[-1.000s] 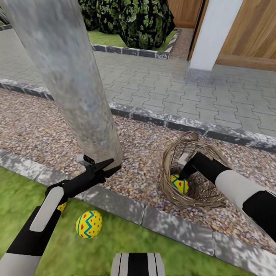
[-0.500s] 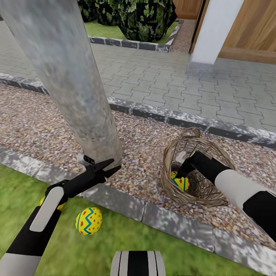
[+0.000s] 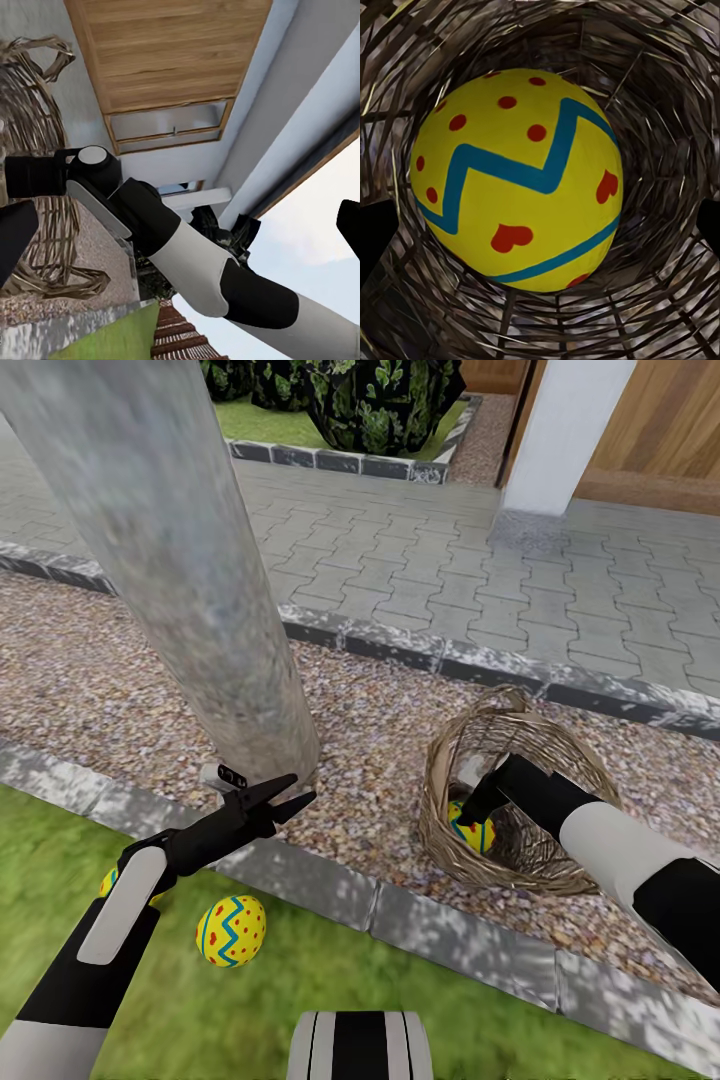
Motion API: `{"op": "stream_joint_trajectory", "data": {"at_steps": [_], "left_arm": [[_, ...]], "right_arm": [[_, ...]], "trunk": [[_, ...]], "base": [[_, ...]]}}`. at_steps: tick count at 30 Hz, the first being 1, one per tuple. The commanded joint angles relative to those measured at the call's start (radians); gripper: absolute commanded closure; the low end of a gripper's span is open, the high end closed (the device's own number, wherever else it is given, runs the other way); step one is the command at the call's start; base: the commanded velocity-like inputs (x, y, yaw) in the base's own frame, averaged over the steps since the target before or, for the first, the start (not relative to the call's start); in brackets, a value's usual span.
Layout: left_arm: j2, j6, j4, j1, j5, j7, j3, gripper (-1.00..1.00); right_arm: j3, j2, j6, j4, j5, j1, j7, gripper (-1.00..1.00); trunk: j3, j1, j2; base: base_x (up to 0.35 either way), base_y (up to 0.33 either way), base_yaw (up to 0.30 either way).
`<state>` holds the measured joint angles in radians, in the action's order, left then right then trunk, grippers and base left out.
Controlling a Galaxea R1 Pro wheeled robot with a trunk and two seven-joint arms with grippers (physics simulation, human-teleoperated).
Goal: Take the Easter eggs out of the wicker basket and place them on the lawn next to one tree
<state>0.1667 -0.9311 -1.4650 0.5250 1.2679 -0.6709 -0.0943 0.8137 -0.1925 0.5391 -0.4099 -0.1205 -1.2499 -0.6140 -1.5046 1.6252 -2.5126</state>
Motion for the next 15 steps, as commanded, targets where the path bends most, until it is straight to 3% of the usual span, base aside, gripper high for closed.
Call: {"op": "stream_joint_trajectory", "data": {"at_steps": [1, 7, 15], "left_arm": [[0.001, -0.005, 0.001, 0.001, 0.004, -0.001, -0.001, -1.00], [0.002, -0.004, 0.001, 0.001, 0.040, 0.000, -0.001, -1.00], [0.002, -0.005, 0.000, 0.001, 0.044, -0.001, -0.002, -1.00]], "right_arm": [[0.001, -0.001, 0.002, -0.003, -0.010, 0.000, -0.007, -1.00], [0.001, -0.002, 0.002, -0.003, -0.008, 0.000, -0.006, -1.00], [0.000, -0.002, 0.002, -0.004, -0.008, 0.000, -0.006, -1.00]], "trunk": [[-0.001, 0.000, 0.000], [-0.012, 0.001, -0.001], [-0.032, 0.003, -0.002]], "base": [[0.000, 0.000, 0.000], [0.000, 0.000, 0.000], [0.000, 0.000, 0.000]]}}
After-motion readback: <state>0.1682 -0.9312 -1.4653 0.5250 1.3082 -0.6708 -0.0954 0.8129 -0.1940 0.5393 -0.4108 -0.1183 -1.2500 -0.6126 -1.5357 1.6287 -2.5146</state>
